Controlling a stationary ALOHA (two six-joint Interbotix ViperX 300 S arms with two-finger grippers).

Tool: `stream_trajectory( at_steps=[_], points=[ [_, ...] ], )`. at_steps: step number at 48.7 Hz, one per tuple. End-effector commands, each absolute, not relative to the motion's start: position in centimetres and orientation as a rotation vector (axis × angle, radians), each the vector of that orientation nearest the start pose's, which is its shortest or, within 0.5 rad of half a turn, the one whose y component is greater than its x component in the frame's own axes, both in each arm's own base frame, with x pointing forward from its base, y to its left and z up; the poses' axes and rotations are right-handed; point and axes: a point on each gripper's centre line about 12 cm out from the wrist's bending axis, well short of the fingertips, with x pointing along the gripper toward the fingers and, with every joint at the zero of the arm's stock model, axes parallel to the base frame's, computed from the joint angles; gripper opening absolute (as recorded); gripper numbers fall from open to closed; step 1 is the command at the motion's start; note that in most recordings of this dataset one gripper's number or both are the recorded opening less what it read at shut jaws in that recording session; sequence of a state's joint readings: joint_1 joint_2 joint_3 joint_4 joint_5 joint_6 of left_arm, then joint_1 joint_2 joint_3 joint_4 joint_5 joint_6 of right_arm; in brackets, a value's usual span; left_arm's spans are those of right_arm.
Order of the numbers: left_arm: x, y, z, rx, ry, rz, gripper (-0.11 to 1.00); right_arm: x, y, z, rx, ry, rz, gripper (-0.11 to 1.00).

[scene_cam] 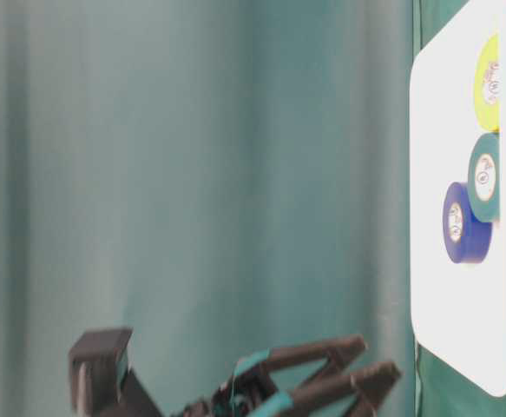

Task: Put the tape into the white case with the left arm.
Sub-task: 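Withdraw the open left gripper out of the tray to the left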

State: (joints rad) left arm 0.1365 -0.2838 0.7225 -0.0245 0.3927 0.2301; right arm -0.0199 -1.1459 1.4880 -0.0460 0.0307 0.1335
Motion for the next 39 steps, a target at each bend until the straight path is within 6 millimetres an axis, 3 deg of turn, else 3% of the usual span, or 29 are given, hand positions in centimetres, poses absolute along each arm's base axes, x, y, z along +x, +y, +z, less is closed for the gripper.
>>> stream_trajectory(
  at_steps=[1,19,39],
  points=[
    [31.1,3.2,23.0,0.147,0.789,0.011,0.90,14.6,-0.3,16.6,0.090,0.358,-0.038,-0.09],
    [25.3,0.5,22.8,0.180,0.709,-0.056,0.90,14.6,-0.3,16.6,0.088,0.356,-0.036,-0.09],
    [22.9,0.0,22.2,0.187,0.693,-0.074,0.89,14.6,-0.3,16.6,0.090,0.358,-0.038,-0.09]
  ],
)
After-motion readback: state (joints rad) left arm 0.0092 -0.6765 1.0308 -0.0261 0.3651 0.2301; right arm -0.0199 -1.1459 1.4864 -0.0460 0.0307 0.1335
